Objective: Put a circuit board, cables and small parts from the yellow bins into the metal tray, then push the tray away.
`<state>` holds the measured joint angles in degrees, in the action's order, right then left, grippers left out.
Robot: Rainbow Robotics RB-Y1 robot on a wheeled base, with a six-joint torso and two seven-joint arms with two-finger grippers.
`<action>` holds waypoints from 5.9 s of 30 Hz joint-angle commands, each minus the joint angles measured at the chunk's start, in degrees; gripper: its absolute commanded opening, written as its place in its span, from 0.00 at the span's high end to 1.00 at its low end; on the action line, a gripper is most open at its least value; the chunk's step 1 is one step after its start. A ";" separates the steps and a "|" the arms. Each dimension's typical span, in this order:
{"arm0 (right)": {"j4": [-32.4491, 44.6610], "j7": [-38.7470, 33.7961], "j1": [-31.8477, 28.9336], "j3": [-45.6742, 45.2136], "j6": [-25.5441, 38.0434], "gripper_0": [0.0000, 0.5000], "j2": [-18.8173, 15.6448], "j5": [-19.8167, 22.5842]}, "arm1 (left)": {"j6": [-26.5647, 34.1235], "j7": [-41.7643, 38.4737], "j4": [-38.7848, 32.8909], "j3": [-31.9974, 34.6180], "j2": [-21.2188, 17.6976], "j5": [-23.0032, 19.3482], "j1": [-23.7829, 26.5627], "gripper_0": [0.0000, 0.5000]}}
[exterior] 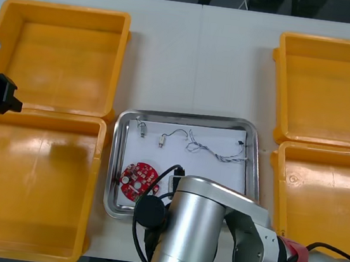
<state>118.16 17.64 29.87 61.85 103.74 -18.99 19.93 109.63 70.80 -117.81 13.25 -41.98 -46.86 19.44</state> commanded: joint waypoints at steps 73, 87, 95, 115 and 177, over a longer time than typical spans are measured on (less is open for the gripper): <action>-7.59 -0.94 4.05 -3.67 -4.16 0.00 -0.79 2.48 | 0.37 7.07 -1.63 0.46 -2.58 1.42 -1.51 0.00; -11.46 0.03 8.18 -4.29 -6.18 0.00 -1.93 4.33 | 0.37 7.07 -1.63 0.46 -2.58 1.42 -1.51 0.00; -14.09 0.73 10.91 -5.52 -7.24 0.00 -2.02 5.56 | 0.37 7.07 -1.63 0.46 -2.58 1.42 -1.51 0.00; -21.04 4.25 15.92 -9.56 -9.61 0.00 -2.63 9.07 | 0.37 7.07 -1.63 0.46 -2.58 1.42 -1.51 0.00; -28.95 8.29 19.08 -12.72 -17.26 0.00 -0.26 10.65 | 0.37 7.07 -1.63 0.46 -2.58 1.42 -1.51 0.00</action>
<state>89.94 22.65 46.95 49.91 87.09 -18.37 30.32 109.63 70.83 -117.82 13.25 -41.98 -45.98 18.82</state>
